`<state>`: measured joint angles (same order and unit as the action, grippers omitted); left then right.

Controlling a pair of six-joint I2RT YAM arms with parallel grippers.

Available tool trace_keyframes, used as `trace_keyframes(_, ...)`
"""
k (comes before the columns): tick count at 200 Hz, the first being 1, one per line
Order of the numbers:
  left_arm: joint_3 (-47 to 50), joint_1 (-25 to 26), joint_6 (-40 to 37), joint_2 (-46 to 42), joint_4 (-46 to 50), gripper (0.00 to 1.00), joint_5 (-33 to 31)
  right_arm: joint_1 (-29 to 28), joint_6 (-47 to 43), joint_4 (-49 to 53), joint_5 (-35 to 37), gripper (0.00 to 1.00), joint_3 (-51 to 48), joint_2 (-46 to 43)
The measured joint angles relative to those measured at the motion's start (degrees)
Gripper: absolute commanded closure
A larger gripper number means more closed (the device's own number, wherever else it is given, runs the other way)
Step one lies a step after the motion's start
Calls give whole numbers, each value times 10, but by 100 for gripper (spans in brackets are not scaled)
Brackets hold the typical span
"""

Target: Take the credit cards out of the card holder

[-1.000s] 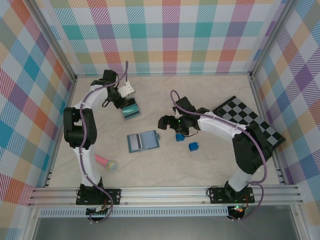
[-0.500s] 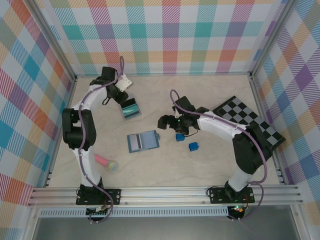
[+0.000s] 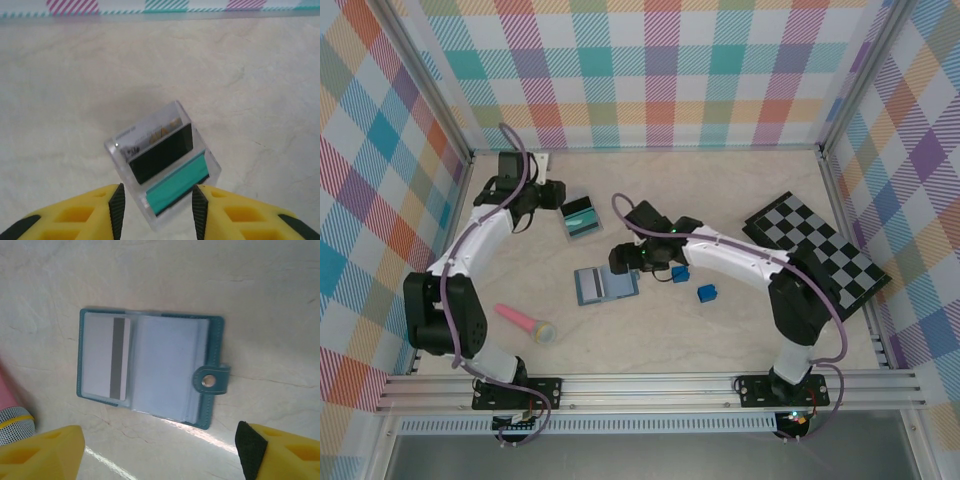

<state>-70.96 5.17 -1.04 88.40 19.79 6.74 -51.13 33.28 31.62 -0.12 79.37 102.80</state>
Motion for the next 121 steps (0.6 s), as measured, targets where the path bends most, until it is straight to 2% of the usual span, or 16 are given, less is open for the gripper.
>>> trace_keyframes(27,31,0,109,-35,50,50,-18,-32,-17,14,11,28,42,46)
trace_keyframes(54,54,0,175,-52,89,30,-29,-50,-26,19,-2,36,77,91)
trace_keyframes(77,122,0,213,-86,88,15,-35,-52,-23,18,-22,43,96,123)
trace_keyframes(113,229,0,288,-151,72,9,-27,-43,6,0,-69,52,110,160)
trace_keyframes(121,244,0,301,-165,67,4,-24,-40,13,-6,-78,53,112,164)
